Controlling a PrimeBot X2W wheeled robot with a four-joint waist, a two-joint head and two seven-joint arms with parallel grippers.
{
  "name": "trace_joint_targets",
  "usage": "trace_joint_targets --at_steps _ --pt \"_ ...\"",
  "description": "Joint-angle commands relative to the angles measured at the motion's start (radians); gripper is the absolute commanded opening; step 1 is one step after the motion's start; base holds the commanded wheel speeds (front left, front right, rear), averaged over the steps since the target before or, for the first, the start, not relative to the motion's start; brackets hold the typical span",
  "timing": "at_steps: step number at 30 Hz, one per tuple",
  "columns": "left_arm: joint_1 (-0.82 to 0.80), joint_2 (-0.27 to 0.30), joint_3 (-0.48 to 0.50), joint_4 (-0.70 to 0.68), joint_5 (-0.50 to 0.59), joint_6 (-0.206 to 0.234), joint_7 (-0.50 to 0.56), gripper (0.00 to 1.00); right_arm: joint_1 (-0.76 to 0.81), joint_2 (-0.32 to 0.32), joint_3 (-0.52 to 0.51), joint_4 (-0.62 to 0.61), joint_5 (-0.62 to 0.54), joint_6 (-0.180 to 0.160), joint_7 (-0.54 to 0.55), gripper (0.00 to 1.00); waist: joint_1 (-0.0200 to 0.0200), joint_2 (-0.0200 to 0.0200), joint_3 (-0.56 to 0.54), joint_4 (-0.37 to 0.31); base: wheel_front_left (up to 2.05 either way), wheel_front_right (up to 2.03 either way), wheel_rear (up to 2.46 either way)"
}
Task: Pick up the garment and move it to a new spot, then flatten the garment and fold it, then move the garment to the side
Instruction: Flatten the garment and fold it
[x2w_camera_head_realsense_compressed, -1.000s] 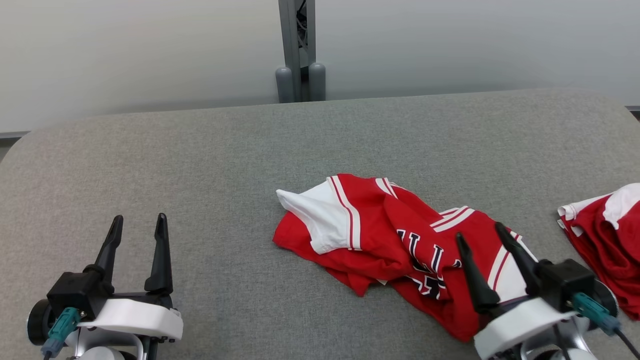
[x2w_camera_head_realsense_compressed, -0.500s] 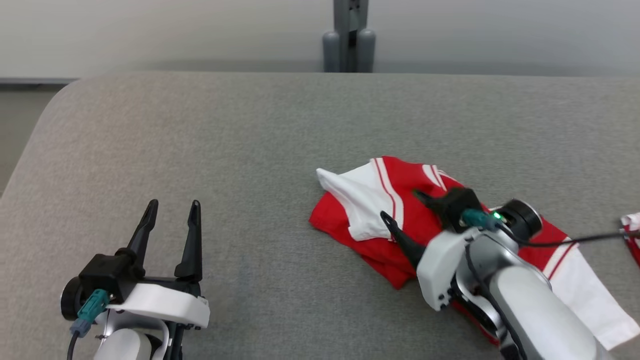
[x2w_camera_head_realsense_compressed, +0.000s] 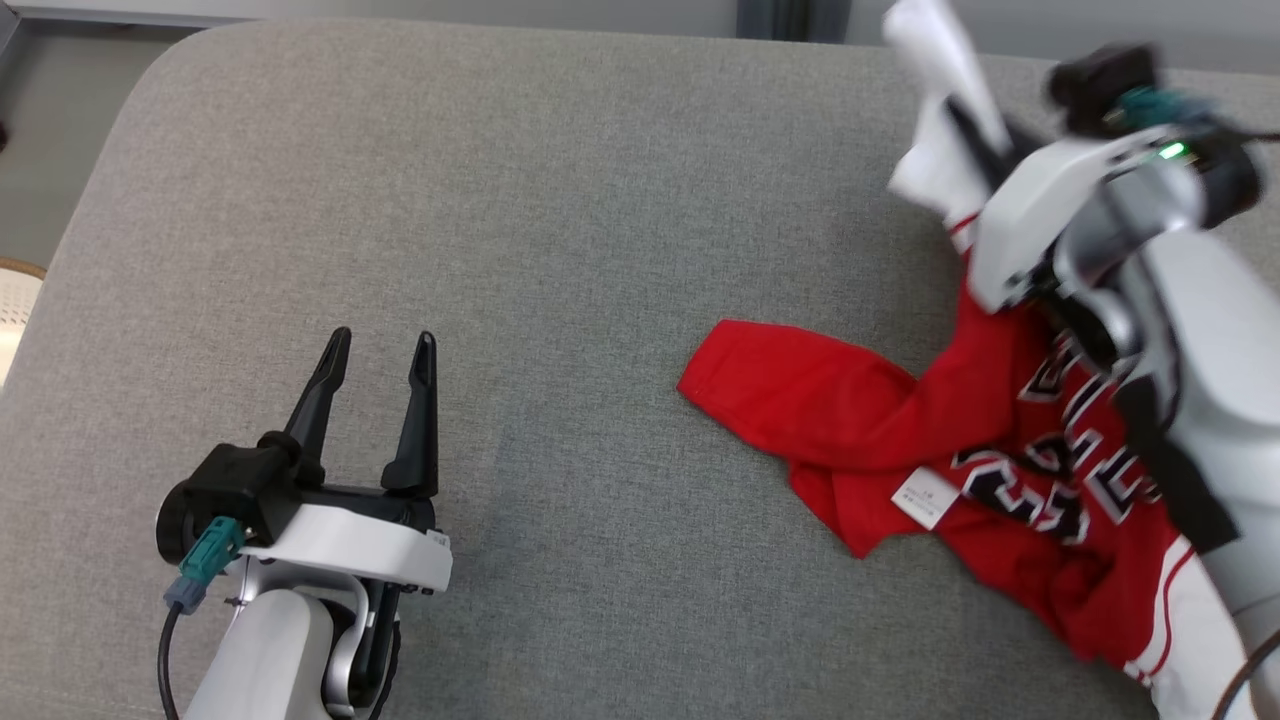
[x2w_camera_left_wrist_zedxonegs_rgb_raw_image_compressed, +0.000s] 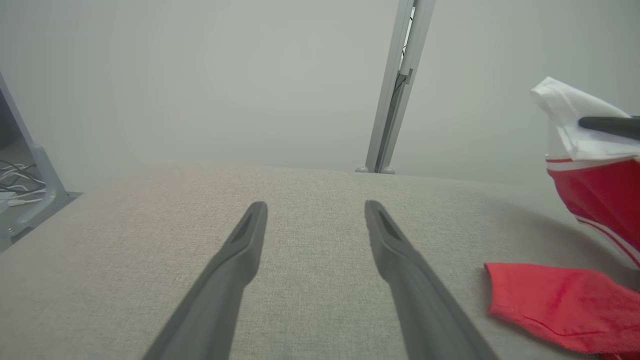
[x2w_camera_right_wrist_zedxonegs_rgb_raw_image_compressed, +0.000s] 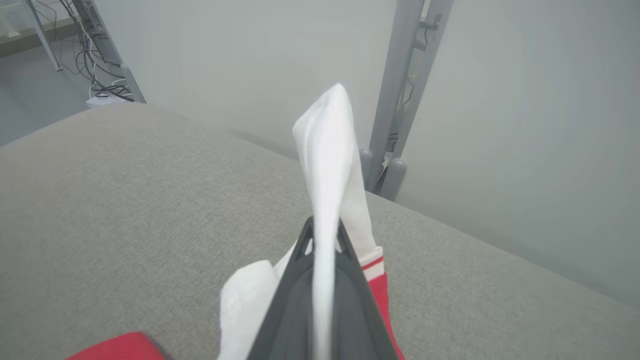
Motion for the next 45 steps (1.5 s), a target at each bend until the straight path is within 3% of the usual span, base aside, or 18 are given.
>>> trace_joint_targets --at_steps 1,7,8,11,12,13,14,22,29,45 --pt "-0.021 -0.004 0.007 -0.004 0.011 -0.010 -0.005 1.00 -0.039 -0.017 -0.052 0.040 -0.023 -0.001 -0.043 0.00 0.0000 0.0000 0.013 0.006 0.00 0.00 0.00" --pt "-0.043 -0.023 0.012 0.002 0.030 -0.031 -0.005 1.00 -0.132 -0.043 -0.204 0.199 -0.090 -0.001 -0.135 0.00 0.0000 0.0000 0.040 0.029 0.00 0.00 0.00" --pt "-0.060 -0.042 0.013 0.010 0.040 -0.051 -0.005 1.00 -0.190 -0.081 -0.327 0.340 -0.148 -0.001 -0.202 0.00 0.0000 0.0000 0.058 0.056 0.00 0.00 0.00" --pt "-0.067 -0.050 0.016 0.016 0.049 -0.063 -0.004 1.00 -0.222 -0.102 -0.405 0.427 -0.192 -0.001 -0.248 0.00 0.0000 0.0000 0.070 0.074 0.00 0.00 0.00" --pt "-0.070 -0.053 0.018 0.016 0.053 -0.067 -0.004 1.00 -0.229 -0.106 -0.429 0.456 -0.207 -0.001 -0.256 0.10 0.0000 0.0000 0.074 0.077 0.00 0.00 0.00" --pt "-0.072 -0.056 0.019 0.018 0.056 -0.069 -0.004 1.00 -0.236 -0.103 -0.450 0.480 -0.216 -0.001 -0.264 0.36 0.0000 0.0000 0.076 0.081 0.00 0.00 0.00" --pt "-0.073 -0.059 0.020 0.019 0.058 -0.071 -0.004 1.00 -0.245 -0.098 -0.467 0.497 -0.223 -0.001 -0.275 1.00 0.0000 0.0000 0.078 0.084 0.00 0.00 0.00" --pt "-0.049 -0.066 0.056 0.022 0.087 -0.081 -0.004 1.00 -0.230 -0.044 -0.507 0.549 -0.278 -0.001 -0.365 1.00 0.0000 0.0000 0.059 0.041 0.00 0.00 0.00" --pt "-0.024 -0.056 0.089 0.015 0.114 -0.068 -0.004 1.00 -0.142 0.001 -0.494 0.468 -0.235 -0.001 -0.406 1.00 0.0000 0.0000 0.007 -0.022 0.00 0.00 0.00" --pt "0.109 -0.017 0.131 -0.037 0.126 -0.022 0.016 1.00 0.447 0.105 -0.488 -0.174 -0.192 -0.001 -0.406 1.00 0.0000 0.0000 -0.148 -0.146 0.00 0.00 0.00"
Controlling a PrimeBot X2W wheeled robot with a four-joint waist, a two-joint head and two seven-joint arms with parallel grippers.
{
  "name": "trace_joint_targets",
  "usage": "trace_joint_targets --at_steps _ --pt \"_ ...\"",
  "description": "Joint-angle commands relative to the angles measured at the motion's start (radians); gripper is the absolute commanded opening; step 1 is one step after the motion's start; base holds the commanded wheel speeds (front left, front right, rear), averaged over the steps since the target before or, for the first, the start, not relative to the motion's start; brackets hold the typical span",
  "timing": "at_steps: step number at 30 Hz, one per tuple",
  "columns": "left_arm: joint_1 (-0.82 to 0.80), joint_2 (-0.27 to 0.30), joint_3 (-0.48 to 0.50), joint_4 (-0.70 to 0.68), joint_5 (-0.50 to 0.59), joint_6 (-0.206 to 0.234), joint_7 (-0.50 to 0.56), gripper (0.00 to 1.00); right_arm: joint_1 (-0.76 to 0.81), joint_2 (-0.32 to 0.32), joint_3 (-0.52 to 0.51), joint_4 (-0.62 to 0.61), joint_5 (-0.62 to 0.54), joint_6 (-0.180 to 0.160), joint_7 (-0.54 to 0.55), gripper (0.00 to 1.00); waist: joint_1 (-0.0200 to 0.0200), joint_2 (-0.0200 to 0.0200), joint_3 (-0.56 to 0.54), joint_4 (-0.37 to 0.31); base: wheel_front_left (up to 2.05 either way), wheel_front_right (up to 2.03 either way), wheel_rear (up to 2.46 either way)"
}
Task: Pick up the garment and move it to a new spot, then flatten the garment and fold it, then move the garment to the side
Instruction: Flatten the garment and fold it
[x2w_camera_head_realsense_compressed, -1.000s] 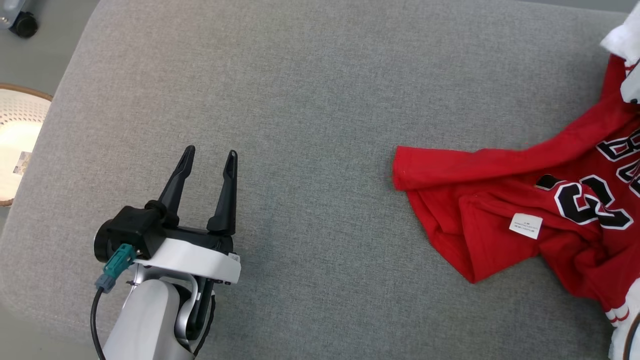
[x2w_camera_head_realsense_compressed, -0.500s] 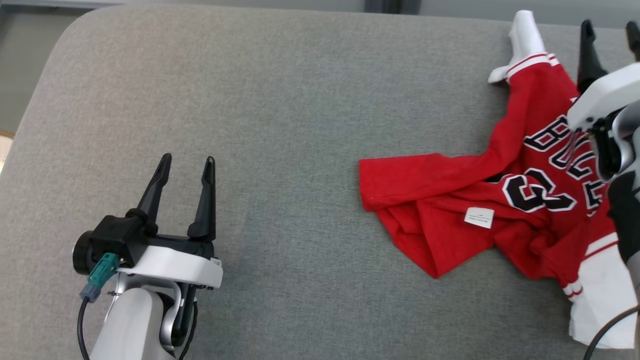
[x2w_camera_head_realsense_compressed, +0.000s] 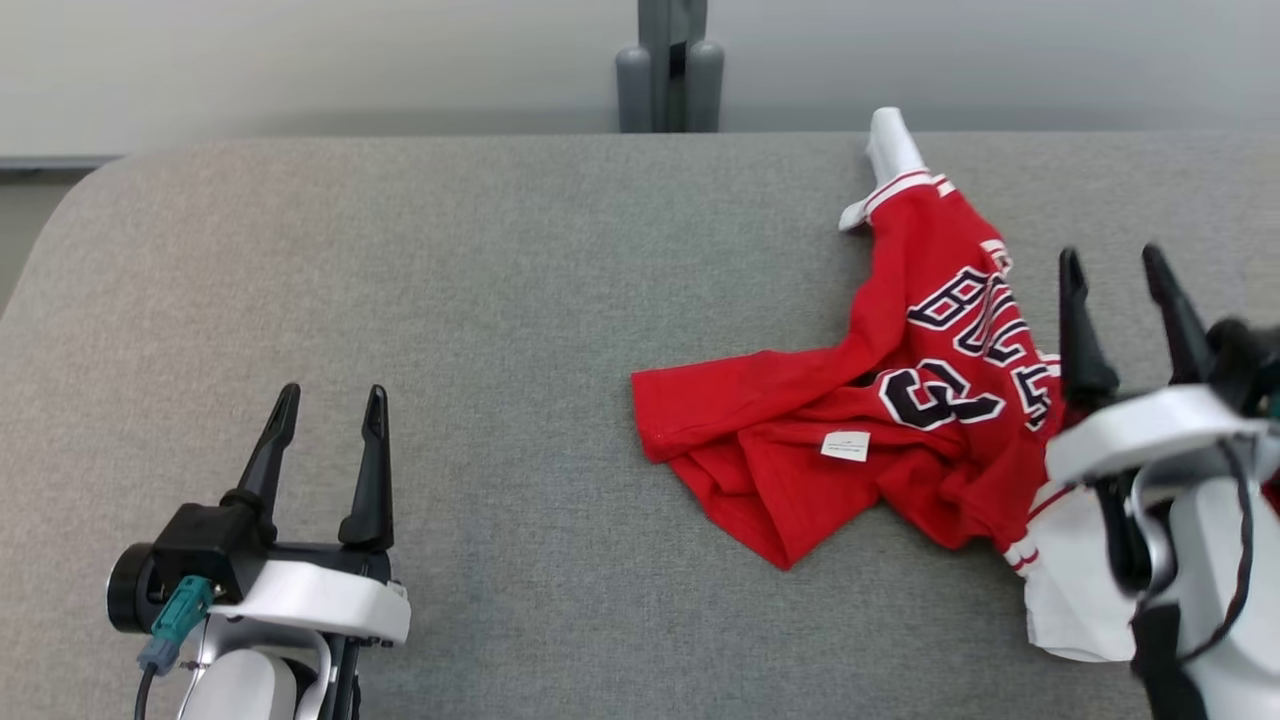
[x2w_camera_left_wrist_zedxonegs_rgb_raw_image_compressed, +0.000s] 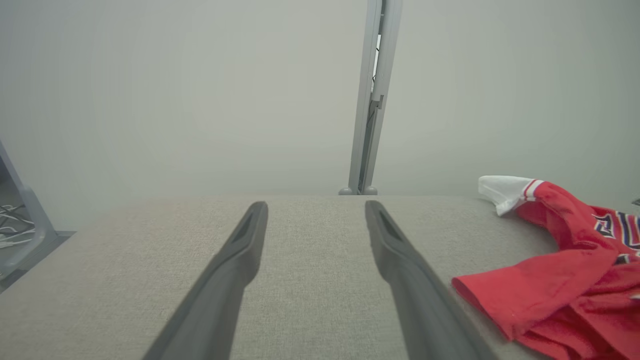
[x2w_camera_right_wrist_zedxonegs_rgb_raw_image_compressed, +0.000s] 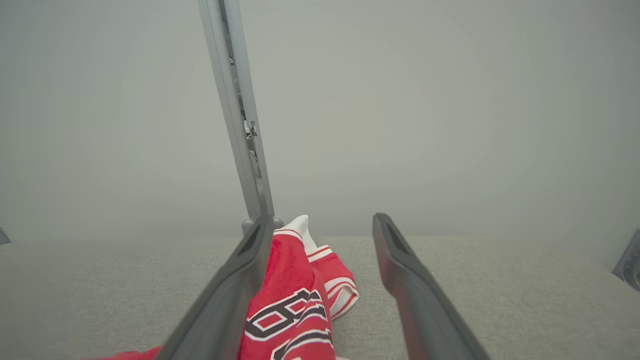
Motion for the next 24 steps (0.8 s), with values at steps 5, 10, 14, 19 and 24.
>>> trace_joint_targets --at_steps 5,10,14,19,24 --pt "0.050 0.009 -0.005 -0.037 0.001 0.014 0.021 1.00 0.156 0.030 0.003 -0.140 -0.017 0.000 0.025 1.00 -0.0001 0.0000 -0.049 -0.028 0.00 0.00 0.00" --pt "0.099 0.008 -0.004 -0.068 -0.010 0.027 0.039 1.00 0.322 0.053 -0.014 -0.305 -0.028 0.000 0.087 1.00 -0.0001 0.0000 -0.083 -0.031 0.00 0.00 0.00" --pt "0.129 0.012 -0.001 -0.090 -0.014 0.040 0.048 1.00 0.429 0.061 -0.032 -0.427 -0.037 0.000 0.141 1.00 -0.0001 0.0000 -0.099 -0.031 0.00 0.00 0.00" --pt "0.150 0.017 0.003 -0.113 -0.018 0.051 0.060 1.00 0.499 0.060 -0.022 -0.522 -0.002 0.000 0.186 1.00 -0.0001 0.0000 -0.104 -0.035 0.00 0.00 0.00" --pt "0.154 0.018 -0.002 -0.127 -0.019 0.056 0.068 1.00 0.518 0.060 -0.022 -0.561 0.008 0.000 0.208 1.00 -0.0001 0.0000 -0.106 -0.036 0.00 0.00 0.00"
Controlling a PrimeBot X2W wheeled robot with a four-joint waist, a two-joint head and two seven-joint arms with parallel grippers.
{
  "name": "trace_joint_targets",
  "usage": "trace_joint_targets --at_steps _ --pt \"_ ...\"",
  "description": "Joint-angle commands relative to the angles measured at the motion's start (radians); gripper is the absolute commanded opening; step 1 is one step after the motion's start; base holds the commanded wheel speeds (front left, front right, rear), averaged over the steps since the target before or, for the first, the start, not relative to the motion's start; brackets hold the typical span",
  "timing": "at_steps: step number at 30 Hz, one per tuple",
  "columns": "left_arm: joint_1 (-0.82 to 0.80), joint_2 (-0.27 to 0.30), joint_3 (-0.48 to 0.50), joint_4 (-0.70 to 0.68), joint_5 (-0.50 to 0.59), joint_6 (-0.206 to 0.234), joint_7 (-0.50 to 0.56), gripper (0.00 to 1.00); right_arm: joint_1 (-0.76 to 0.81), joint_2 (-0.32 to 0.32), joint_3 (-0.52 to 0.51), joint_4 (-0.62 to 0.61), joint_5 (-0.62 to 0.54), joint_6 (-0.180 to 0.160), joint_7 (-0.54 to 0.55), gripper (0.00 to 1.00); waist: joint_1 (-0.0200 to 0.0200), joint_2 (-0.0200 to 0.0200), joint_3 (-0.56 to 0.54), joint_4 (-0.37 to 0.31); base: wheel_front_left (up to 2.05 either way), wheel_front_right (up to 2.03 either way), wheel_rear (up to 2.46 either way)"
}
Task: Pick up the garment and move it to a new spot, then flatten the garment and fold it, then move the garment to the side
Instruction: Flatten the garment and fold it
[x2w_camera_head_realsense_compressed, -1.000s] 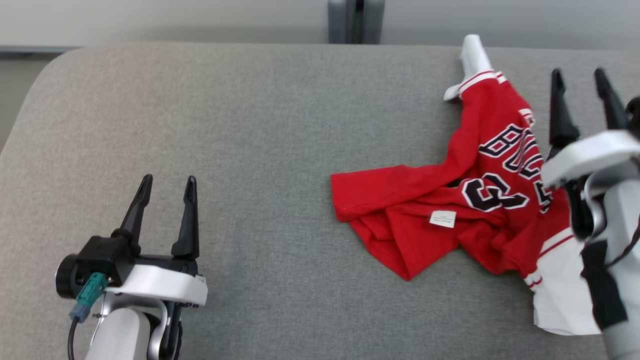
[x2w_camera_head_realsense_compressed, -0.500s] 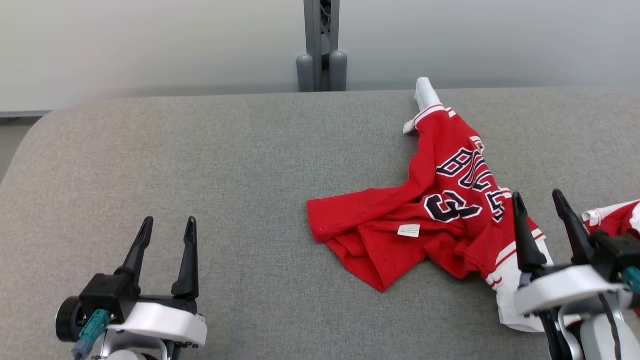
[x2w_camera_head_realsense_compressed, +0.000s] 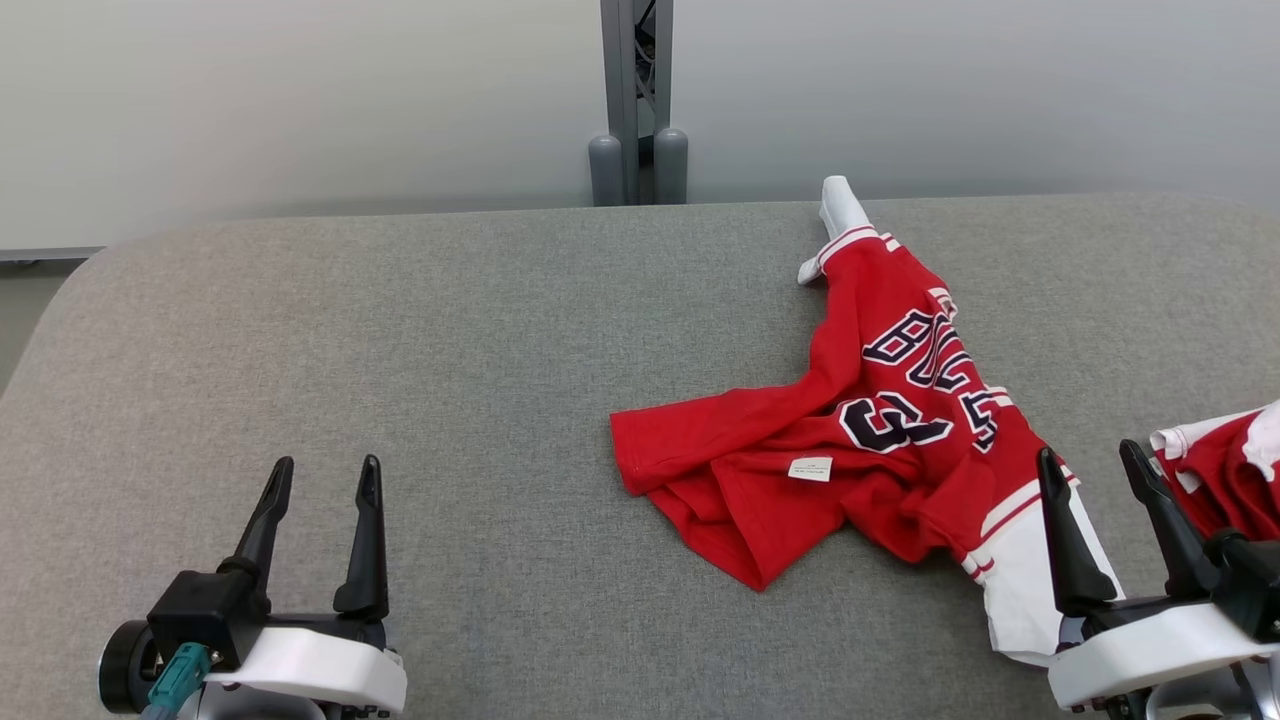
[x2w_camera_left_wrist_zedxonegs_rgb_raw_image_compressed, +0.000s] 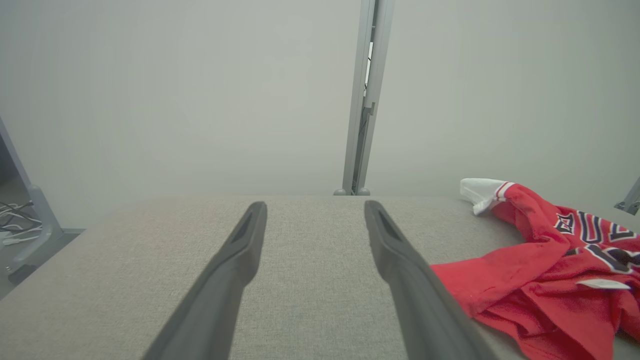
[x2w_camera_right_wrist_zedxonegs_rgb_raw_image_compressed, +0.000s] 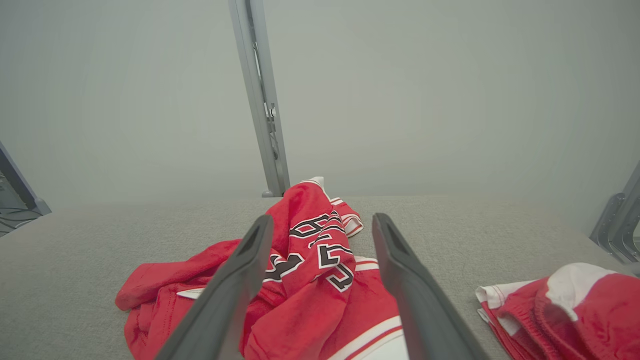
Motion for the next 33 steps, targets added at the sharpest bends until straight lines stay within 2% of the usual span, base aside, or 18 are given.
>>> trace_joint_targets --at_steps 1,7,9,16,20,22,26,33 --pt "0.005 0.005 0.000 -0.006 -0.004 0.005 0.003 1.00 0.009 -0.004 -0.003 -0.012 0.000 0.000 0.008 1.00 0.0000 0.0000 0.000 0.001 0.00 0.00 0.00" --pt "-0.001 0.010 -0.015 -0.022 0.011 0.014 0.012 1.00 0.013 -0.004 -0.005 -0.027 -0.004 0.000 0.017 1.00 0.0000 0.0000 0.005 0.007 0.00 0.00 0.00" --pt "-0.015 0.008 -0.037 -0.033 0.017 0.002 0.027 1.00 0.010 -0.004 -0.004 -0.030 -0.003 0.000 0.021 1.00 0.0000 0.0000 0.012 0.008 0.00 0.00 0.00" --pt "-0.066 -0.029 -0.234 -0.039 -0.013 -0.129 0.185 1.00 -0.023 -0.003 0.014 -0.032 -0.016 0.000 0.031 1.00 0.0000 0.0000 0.042 -0.016 0.00 0.00 0.00" --pt "-0.100 -0.042 -0.369 -0.003 -0.049 -0.175 0.294 1.00 -0.038 -0.004 0.023 -0.035 -0.002 0.000 0.019 1.00 0.0000 0.0000 0.070 -0.052 0.00 0.00 0.00" --pt "-0.130 -0.046 -0.411 0.014 -0.079 -0.187 0.329 1.00 -0.045 -0.004 0.028 -0.035 0.002 0.000 0.011 1.00 0.0000 0.0000 0.090 -0.076 0.00 0.00 0.00" --pt "-0.173 -0.044 -0.430 0.060 -0.111 -0.192 0.356 1.00 -0.058 -0.004 0.034 -0.031 0.010 0.000 -0.003 1.00 0.0000 0.0000 0.121 -0.116 0.00 0.00 0.00" --pt "-0.304 -0.017 -0.422 0.189 -0.186 -0.196 0.378 1.00 -0.079 -0.004 0.031 -0.004 0.031 0.000 -0.040 1.00 0.0000 0.0000 0.176 -0.185 0.00 0.00 0.00"
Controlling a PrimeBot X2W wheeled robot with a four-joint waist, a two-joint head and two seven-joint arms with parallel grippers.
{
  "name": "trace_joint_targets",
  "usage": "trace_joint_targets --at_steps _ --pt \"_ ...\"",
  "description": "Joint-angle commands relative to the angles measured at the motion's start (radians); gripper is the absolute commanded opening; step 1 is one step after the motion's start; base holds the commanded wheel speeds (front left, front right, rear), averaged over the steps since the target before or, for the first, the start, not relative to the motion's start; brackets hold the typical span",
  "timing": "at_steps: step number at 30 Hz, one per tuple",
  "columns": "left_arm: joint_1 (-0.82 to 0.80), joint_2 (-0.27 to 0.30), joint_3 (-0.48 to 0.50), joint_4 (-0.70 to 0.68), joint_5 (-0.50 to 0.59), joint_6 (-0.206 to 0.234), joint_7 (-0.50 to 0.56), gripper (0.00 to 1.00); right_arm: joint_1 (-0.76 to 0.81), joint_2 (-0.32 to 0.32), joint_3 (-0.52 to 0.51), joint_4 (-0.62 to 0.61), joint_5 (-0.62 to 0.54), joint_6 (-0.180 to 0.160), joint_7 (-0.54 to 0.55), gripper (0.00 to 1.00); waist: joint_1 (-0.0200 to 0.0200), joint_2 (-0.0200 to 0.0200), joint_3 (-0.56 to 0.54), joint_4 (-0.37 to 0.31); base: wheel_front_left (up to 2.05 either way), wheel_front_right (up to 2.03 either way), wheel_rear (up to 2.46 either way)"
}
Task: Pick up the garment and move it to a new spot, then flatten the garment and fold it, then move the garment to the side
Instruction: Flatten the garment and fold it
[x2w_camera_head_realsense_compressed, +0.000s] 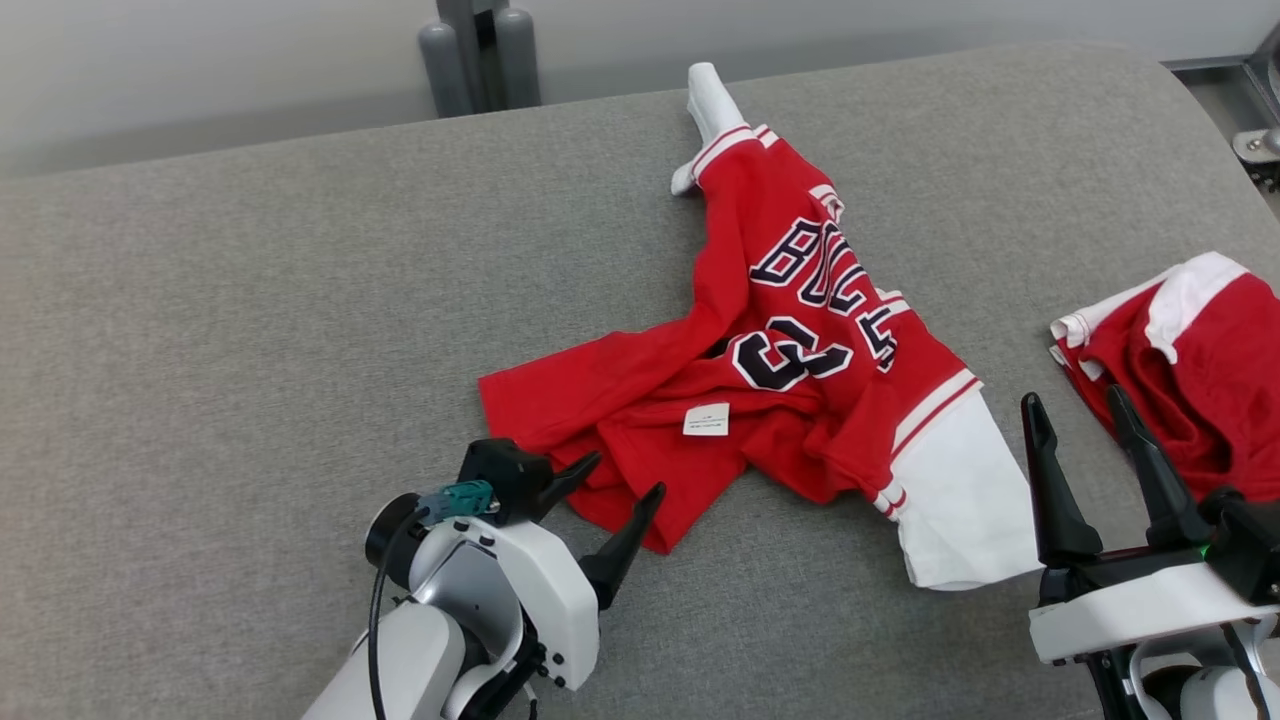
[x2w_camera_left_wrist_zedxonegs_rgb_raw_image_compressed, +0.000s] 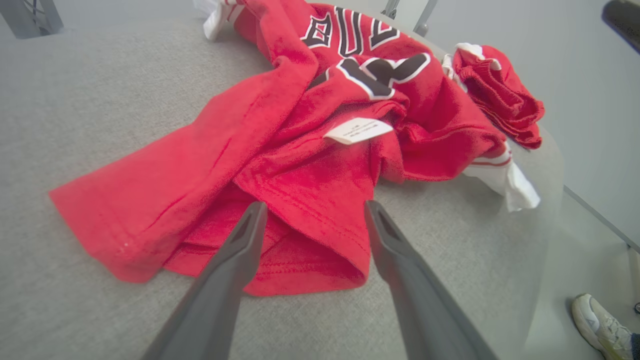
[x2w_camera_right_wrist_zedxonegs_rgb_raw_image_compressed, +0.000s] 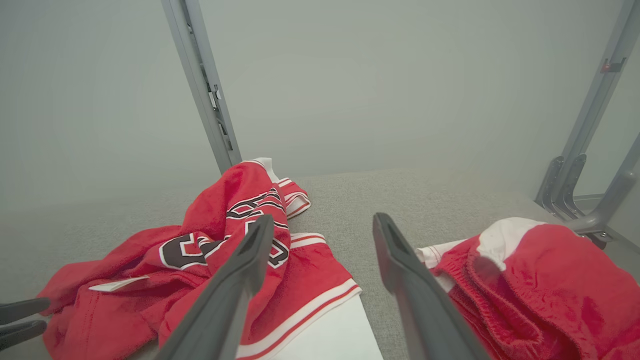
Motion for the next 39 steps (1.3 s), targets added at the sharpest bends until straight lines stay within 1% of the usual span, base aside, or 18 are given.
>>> trace_joint_targets --at_steps 1,8,13,14,15,16,19,24,27,33,34,39 --pt "-0.018 0.006 0.006 0.017 -0.012 -0.002 0.001 1.00 -0.012 -0.004 0.000 0.006 0.006 0.000 -0.011 1.00 0.0000 -0.0001 0.024 -0.028 0.00 0.00 0.00" --pt "-0.081 0.024 0.041 0.124 -0.051 -0.003 -0.018 1.00 -0.030 -0.004 0.004 0.037 0.019 0.000 -0.040 1.00 0.0000 -0.0001 0.041 -0.066 0.00 0.00 0.00" --pt "-0.107 0.017 0.049 0.175 -0.085 -0.004 -0.029 1.00 -0.039 -0.004 0.004 0.056 0.026 0.000 -0.051 1.00 0.0000 -0.0001 0.045 -0.075 0.00 0.00 0.00" --pt "-0.110 0.013 0.048 0.178 -0.092 -0.004 -0.033 0.78 -0.041 -0.004 0.004 0.059 0.026 0.000 -0.052 1.00 0.0000 -0.0001 0.046 -0.076 0.00 0.00 0.00" --pt "-0.115 0.013 0.044 0.180 -0.095 -0.004 -0.037 0.41 -0.042 -0.004 0.005 0.061 0.028 0.000 -0.055 1.00 0.0000 -0.0001 0.046 -0.076 0.00 0.00 0.00" --pt "-0.117 0.013 0.038 0.181 -0.102 -0.004 -0.040 0.00 -0.043 -0.004 0.005 0.064 0.030 0.000 -0.057 1.00 0.0000 -0.0001 0.045 -0.077 0.00 0.00 0.00" --pt "-0.125 0.024 0.020 0.173 -0.107 -0.004 -0.061 0.00 -0.051 -0.004 0.002 0.068 0.034 0.000 -0.061 1.00 0.0000 -0.0001 0.046 -0.076 0.00 0.00 0.00" --pt "-0.118 0.057 0.032 0.153 -0.094 0.005 -0.109 0.00 -0.045 -0.004 -0.006 0.077 0.042 0.000 -0.067 1.00 0.0000 -0.0001 0.044 -0.068 0.00 0.00 0.00" --pt "-0.102 0.095 0.056 0.115 -0.079 0.029 -0.138 0.00 -0.041 -0.004 -0.014 0.082 0.044 0.000 -0.067 1.00 0.0000 -0.0001 0.043 -0.049 0.00 0.00 0.00" --pt "-0.054 0.173 0.114 -0.004 -0.063 0.084 -0.173 0.00 -0.051 -0.004 -0.022 0.086 0.038 0.000 -0.052 1.00 0.0000 -0.0001 0.035 0.001 0.00 0.00 0.00" --pt "-0.054 0.173 0.114 -0.004 -0.063 0.084 -0.173 0.00 -0.051 -0.004 -0.022 0.086 0.038 0.000 -0.052 1.00 0.0000 -0.0001 0.035 0.001 0.00 0.00 0.00" --pt "-0.003 0.226 0.159 -0.127 -0.056 0.134 -0.185 0.00 -0.055 -0.004 -0.036 0.079 0.029 0.000 -0.038 1.00 0.0000 -0.0001 0.027 0.053 0.00 0.00 0.00"
